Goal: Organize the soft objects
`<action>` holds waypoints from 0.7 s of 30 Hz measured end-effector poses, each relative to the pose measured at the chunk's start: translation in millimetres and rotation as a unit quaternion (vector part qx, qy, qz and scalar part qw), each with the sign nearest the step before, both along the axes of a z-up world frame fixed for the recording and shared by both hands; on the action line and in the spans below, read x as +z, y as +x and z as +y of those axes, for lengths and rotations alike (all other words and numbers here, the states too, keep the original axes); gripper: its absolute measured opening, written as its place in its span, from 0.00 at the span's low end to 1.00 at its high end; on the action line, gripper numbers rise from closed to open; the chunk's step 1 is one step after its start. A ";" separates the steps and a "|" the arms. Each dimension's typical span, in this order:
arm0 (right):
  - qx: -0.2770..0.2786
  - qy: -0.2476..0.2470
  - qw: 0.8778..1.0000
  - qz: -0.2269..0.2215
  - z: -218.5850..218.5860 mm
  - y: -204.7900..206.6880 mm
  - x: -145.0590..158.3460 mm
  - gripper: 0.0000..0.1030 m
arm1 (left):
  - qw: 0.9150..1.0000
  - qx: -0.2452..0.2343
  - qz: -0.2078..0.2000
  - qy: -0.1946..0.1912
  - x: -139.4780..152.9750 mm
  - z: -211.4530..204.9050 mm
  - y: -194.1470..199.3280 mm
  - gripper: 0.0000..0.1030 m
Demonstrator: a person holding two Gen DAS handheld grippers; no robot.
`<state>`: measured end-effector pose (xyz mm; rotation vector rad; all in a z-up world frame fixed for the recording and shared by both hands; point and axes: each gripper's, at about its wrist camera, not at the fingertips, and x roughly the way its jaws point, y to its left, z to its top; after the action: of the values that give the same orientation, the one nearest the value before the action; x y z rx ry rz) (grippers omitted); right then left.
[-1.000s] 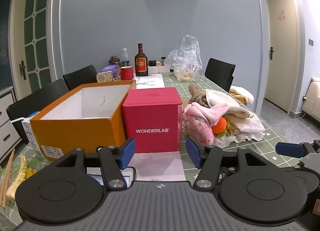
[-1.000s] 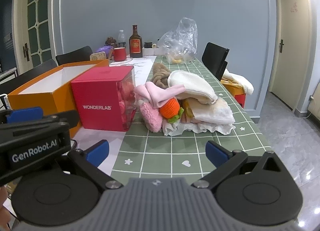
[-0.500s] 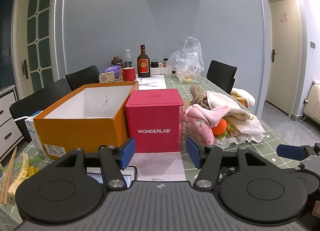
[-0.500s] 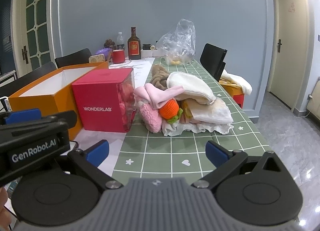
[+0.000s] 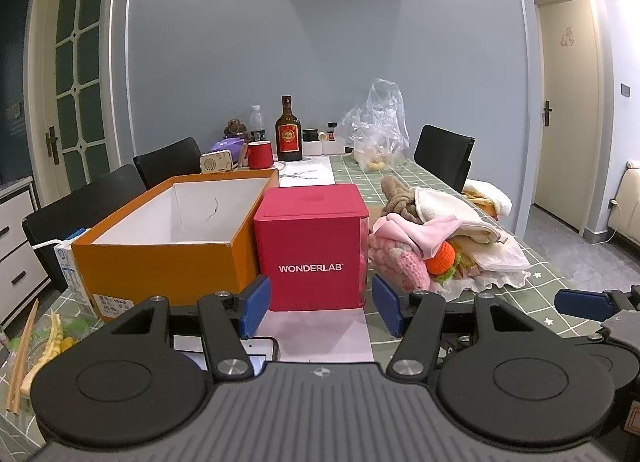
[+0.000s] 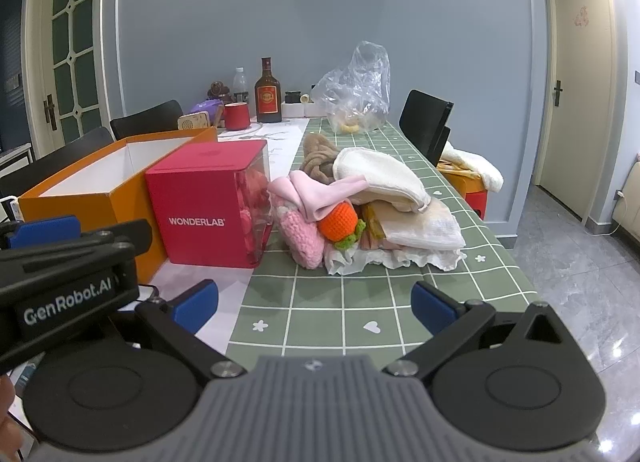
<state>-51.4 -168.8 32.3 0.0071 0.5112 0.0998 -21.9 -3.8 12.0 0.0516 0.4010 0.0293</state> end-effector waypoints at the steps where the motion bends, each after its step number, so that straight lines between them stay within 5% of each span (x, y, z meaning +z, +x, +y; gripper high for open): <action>1: 0.000 0.000 1.000 -0.001 0.4 -0.2 0.1 0.97 | 1.000 0.000 -0.001 0.001 0.2 0.1 0.1 0.66; 21: 0.001 -0.010 1.000 -0.001 6.1 0.3 0.5 0.97 | 1.000 -0.010 0.005 0.000 -2.4 3.3 0.7 0.66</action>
<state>-51.1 -162.7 32.8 -0.0131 0.5100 0.0971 -21.2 -0.5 9.7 0.0558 0.4099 0.0101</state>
